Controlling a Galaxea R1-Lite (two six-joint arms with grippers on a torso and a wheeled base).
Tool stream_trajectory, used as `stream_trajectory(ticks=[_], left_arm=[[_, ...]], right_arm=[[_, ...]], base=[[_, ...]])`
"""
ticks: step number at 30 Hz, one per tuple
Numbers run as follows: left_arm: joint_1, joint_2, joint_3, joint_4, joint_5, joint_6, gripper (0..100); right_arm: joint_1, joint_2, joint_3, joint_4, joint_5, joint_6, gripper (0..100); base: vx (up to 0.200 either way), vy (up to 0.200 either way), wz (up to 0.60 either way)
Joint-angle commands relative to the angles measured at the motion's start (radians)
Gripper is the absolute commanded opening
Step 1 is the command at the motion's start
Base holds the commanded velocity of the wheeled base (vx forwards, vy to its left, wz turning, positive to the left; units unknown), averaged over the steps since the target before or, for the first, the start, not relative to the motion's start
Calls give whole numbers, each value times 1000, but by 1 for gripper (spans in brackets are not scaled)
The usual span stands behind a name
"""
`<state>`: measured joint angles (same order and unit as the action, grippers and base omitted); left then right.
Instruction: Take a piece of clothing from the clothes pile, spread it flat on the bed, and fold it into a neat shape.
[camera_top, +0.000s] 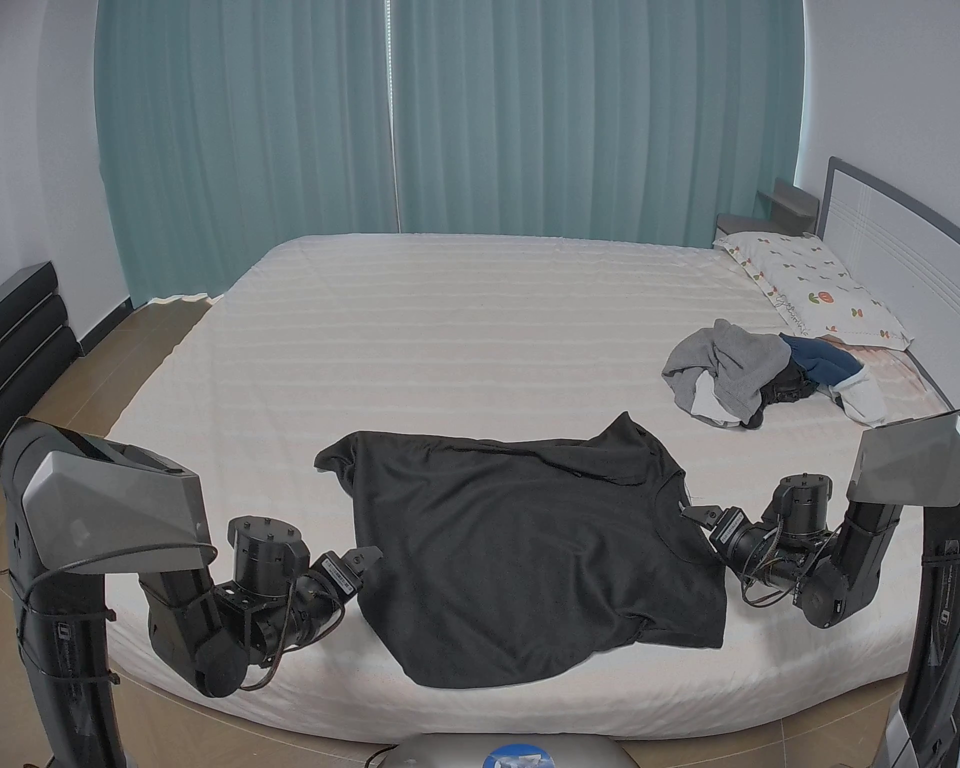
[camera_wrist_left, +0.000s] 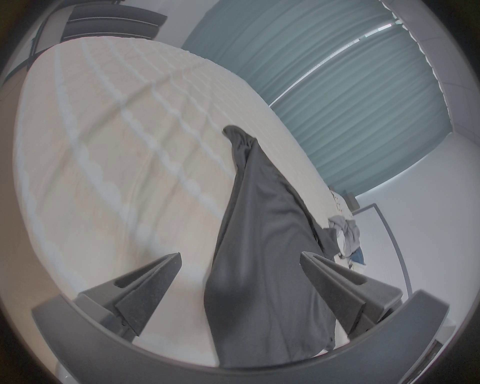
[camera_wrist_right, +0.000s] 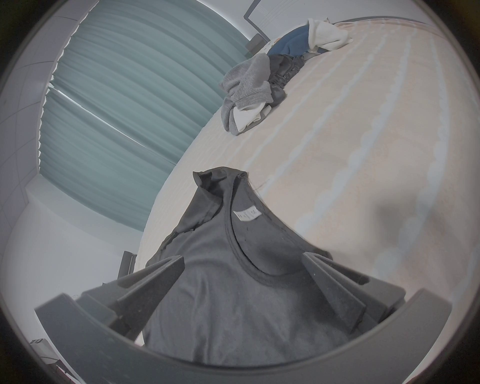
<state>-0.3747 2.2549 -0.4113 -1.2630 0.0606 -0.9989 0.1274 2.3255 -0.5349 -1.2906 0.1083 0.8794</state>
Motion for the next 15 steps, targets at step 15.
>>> stream_trajectory(ticks=[15], left_arm=[[-87, 103, -73, -13, 39, 82, 100]], right_arm=[[4, 8, -4, 1, 1, 0, 100]], base=[[0, 0, 0]])
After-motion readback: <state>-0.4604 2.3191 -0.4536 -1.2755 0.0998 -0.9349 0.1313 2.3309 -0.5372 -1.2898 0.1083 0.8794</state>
